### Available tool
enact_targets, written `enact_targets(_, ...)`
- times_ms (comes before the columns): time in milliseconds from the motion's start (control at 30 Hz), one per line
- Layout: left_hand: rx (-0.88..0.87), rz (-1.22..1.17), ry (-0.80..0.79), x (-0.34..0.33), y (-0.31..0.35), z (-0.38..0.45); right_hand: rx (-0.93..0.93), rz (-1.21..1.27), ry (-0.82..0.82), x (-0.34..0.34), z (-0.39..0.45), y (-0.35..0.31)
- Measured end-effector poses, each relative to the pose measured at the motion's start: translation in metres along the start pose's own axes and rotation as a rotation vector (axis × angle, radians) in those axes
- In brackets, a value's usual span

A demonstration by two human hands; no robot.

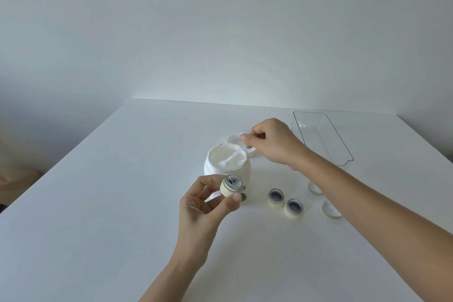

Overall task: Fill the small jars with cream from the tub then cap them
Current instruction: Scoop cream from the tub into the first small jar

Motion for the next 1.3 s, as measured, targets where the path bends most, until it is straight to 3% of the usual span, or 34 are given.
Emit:
enact_targets(233, 0.008, 0.003, -0.005, 0.001, -0.001, 0.002, -0.18, 0.19, 0.003, 0.004, -0.002, 0.023)
enact_targets(433, 0.014, -0.016, 0.027, 0.004, -0.002, 0.003, -0.225, 0.379, -0.088, 0.004, -0.007, 0.03)
enact_targets(767, 0.017, -0.046, 0.062, 0.008, -0.001, 0.004, -0.17, 0.222, -0.143, 0.002, -0.036, 0.017)
enact_targets(1100, 0.013, -0.044, 0.065, 0.007, -0.001, 0.004, -0.117, 0.153, -0.063, 0.022, -0.041, 0.016)
enact_targets(1300, 0.031, -0.001, 0.085, 0.008, -0.002, 0.003, 0.085, 0.13, 0.233, 0.036, -0.055, -0.001)
Point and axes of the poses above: each hand's wrist, its own z-axis towards the middle knuckle, its own x-axis out of the back of the hand, y = z × x, the point moved 7 cm from there along z, towards the middle knuckle, and after that the axes turned 8 degrees about -z, right-handed, at the moved point
